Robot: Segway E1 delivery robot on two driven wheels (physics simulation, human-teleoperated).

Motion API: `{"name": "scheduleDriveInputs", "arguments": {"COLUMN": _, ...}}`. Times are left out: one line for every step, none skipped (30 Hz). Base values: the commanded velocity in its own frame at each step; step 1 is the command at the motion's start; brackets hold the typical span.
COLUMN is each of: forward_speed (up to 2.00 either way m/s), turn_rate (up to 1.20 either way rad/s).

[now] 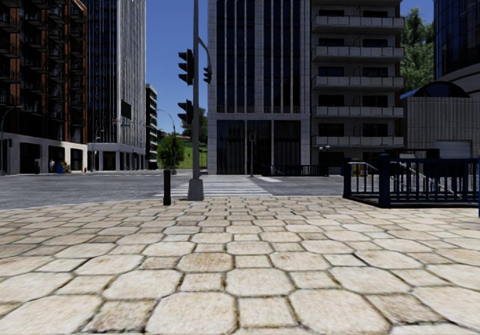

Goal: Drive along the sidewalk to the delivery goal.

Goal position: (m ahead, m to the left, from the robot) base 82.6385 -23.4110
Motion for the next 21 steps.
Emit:
{"name": "scheduleDriveInputs", "arguments": {"forward_speed": 1.97, "turn_rate": 0.00}}
{"name": "scheduleDriveInputs", "arguments": {"forward_speed": 1.97, "turn_rate": 0.00}}
{"name": "scheduleDriveInputs", "arguments": {"forward_speed": 1.97, "turn_rate": 0.00}}
{"name": "scheduleDriveInputs", "arguments": {"forward_speed": 1.97, "turn_rate": 0.00}}
{"name": "scheduleDriveInputs", "arguments": {"forward_speed": 1.97, "turn_rate": 0.00}}
{"name": "scheduleDriveInputs", "arguments": {"forward_speed": 1.97, "turn_rate": 0.00}}
{"name": "scheduleDriveInputs", "arguments": {"forward_speed": 1.97, "turn_rate": 0.00}}
{"name": "scheduleDriveInputs", "arguments": {"forward_speed": 1.97, "turn_rate": 0.00}}
{"name": "scheduleDriveInputs", "arguments": {"forward_speed": 1.97, "turn_rate": 0.00}}
{"name": "scheduleDriveInputs", "arguments": {"forward_speed": 1.97, "turn_rate": 0.00}}
{"name": "scheduleDriveInputs", "arguments": {"forward_speed": 1.97, "turn_rate": 0.00}}
{"name": "scheduleDriveInputs", "arguments": {"forward_speed": 1.97, "turn_rate": 0.00}}
{"name": "scheduleDriveInputs", "arguments": {"forward_speed": 1.97, "turn_rate": 0.00}}
{"name": "scheduleDriveInputs", "arguments": {"forward_speed": 1.97, "turn_rate": 0.00}}
{"name": "scheduleDriveInputs", "arguments": {"forward_speed": 1.97, "turn_rate": 0.00}}
{"name": "scheduleDriveInputs", "arguments": {"forward_speed": 1.97, "turn_rate": 0.00}}
{"name": "scheduleDriveInputs", "arguments": {"forward_speed": 1.97, "turn_rate": 0.00}}
{"name": "scheduleDriveInputs", "arguments": {"forward_speed": 1.97, "turn_rate": 0.00}}
{"name": "scheduleDriveInputs", "arguments": {"forward_speed": 1.97, "turn_rate": 0.00}}
{"name": "scheduleDriveInputs", "arguments": {"forward_speed": 1.97, "turn_rate": 0.00}}
{"name": "scheduleDriveInputs", "arguments": {"forward_speed": 1.97, "turn_rate": 0.00}}
